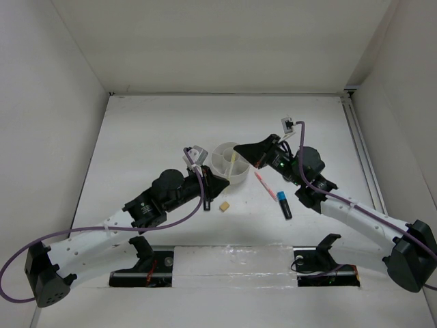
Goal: Sort the stationery into containers
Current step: Close the pen cap on the pen.
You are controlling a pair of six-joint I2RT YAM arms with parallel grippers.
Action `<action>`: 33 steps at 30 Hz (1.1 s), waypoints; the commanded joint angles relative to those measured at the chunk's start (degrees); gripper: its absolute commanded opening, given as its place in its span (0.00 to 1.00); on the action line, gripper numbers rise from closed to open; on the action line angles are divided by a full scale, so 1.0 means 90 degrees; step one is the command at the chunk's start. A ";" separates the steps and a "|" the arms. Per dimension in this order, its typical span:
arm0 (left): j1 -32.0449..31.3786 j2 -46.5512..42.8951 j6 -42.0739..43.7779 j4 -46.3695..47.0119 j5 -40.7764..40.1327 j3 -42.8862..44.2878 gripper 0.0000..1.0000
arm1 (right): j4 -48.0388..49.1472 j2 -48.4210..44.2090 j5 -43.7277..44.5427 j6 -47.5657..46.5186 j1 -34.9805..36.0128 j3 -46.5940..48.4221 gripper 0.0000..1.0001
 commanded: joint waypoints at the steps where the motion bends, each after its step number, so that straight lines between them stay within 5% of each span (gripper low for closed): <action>1: 0.0024 0.0014 0.0185 0.0962 -0.0422 0.0218 0.00 | 0.0031 -0.0001 -0.0444 -0.0158 0.0032 0.0217 0.00; 33: 0.0024 0.0014 0.0557 0.1442 -0.0315 0.0472 0.00 | -0.0184 0.0302 -0.0503 -0.0812 0.0383 -0.0066 0.00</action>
